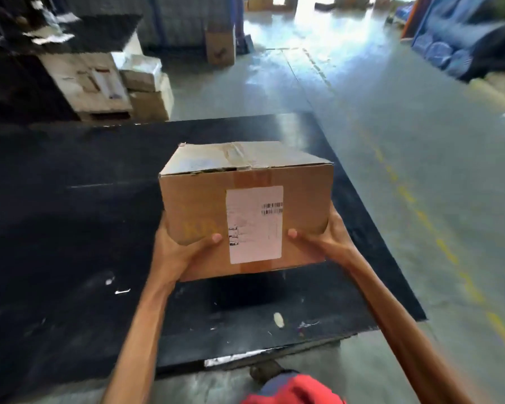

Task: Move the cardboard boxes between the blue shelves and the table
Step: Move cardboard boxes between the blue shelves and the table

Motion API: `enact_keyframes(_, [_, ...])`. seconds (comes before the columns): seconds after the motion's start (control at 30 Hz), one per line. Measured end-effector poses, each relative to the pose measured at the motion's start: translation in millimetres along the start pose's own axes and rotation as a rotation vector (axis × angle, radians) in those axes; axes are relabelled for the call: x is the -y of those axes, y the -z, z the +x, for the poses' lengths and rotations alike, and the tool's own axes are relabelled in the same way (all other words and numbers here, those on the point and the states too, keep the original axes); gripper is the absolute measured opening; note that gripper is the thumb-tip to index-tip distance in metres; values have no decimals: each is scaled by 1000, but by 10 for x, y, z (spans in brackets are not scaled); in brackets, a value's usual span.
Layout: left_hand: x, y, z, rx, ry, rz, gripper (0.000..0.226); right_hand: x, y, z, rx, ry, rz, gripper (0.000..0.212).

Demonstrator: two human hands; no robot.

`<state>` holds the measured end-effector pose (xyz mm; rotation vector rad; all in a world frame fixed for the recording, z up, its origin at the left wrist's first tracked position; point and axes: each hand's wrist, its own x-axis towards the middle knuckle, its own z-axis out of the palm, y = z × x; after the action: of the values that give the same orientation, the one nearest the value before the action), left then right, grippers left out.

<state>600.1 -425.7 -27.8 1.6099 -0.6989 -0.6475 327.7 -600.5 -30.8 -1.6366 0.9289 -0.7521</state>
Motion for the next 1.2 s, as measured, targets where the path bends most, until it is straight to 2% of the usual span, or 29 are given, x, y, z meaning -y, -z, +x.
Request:
enact_keyframes(0.13, [77, -816, 362, 104, -3, -3, 108, -405, 640, 227, -84, -69, -42, 108])
enact_keyframes(0.27, [274, -1411, 629, 158, 14, -7, 108, -806, 1082, 551, -90, -128, -64, 118])
enact_keyframes(0.5, [843, -2004, 855, 162, 123, 45, 107, -1516, 1330, 973, -25, -247, -122, 136])
enact_keyframes(0.63, [1085, -2184, 905, 161, 198, 61, 102, -1872, 1383, 1039, 11, -277, -139, 138])
enact_keyframes(0.73, [1074, -2256, 960, 225, 224, 14, 81, -1929, 1481, 1118, 21, -271, -110, 131])
enact_keyframes(0.8, [959, -2282, 973, 285, 242, -37, 70, -1891, 1543, 1170, 26, -253, -21, 115])
enact_keyframes(0.87, [878, -2307, 981, 279, 258, -103, 97, -1800, 1567, 1196, -2, -232, 72, 103])
enact_keyframes(0.9, [862, -2309, 984, 273, 268, -135, 105, -1762, 1561, 1196, -25, -230, 120, 102])
enact_keyframes(0.93, [851, -2316, 990, 266, 281, -172, 103, -1732, 1550, 1197, -47, -237, 162, 101])
enact_keyframes(1.1, [934, -2393, 1029, 201, 369, -185, 57, -1713, 1434, 1220, -160, -329, 238, 68])
enact_keyframes(1.2, [1096, -2435, 963, 155, 447, -160, 44, -1858, 1333, 1071, -208, -362, 234, 69])
